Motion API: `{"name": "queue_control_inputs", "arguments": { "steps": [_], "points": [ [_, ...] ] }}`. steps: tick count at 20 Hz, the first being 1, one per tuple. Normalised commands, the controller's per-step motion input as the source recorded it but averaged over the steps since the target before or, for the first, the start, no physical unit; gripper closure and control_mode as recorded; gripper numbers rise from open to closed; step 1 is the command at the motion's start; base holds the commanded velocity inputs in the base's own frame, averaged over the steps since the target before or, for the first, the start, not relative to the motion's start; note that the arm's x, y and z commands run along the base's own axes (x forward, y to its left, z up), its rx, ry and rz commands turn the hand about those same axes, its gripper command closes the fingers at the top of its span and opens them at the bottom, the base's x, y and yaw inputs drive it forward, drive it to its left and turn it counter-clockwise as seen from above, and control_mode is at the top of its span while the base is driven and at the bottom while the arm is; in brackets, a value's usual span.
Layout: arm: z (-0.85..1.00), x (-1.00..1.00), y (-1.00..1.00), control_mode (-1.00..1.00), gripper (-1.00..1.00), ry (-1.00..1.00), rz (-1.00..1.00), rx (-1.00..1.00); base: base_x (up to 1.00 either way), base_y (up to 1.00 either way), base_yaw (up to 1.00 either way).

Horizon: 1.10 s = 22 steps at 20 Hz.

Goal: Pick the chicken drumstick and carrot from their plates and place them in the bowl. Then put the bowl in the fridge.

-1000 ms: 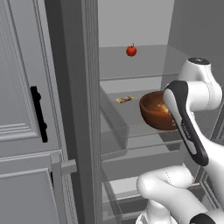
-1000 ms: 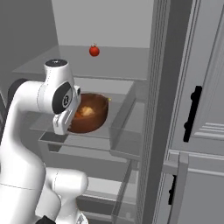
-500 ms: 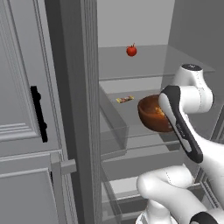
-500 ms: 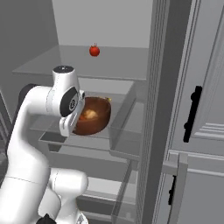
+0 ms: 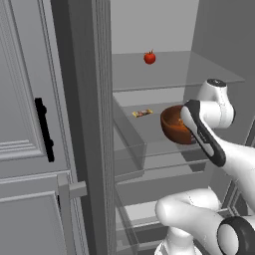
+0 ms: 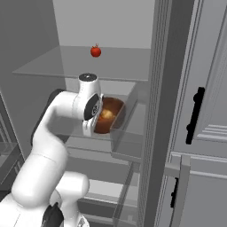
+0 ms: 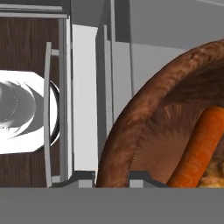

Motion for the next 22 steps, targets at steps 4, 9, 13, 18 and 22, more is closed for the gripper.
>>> {"name": "queue_control_inputs", "arguments": {
  "steps": [4,9,13,18,22],
  "points": [
    [-0.47,0.67,-0.25,-1.00,1.00,0.00,0.01,0.00,0.00,0.00,0.00],
    [-0.60,0.33,-0.16,-1.00,1.00,0.00,0.01,0.00,0.00,0.00,0.00],
    [-0.17,0.50,-0.12,-1.00,1.00,0.00,0.00,0.00,0.00,0.00,0.00],
    [-0.21,0.75,-0.03,-1.00,1.00,0.00,0.00,0.00,0.00,0.00,0.00],
    [-0.54,0.58,0.00,-1.00,1.00,0.00,0.00,0.00,0.00,0.00,0.00]
  ]
}}
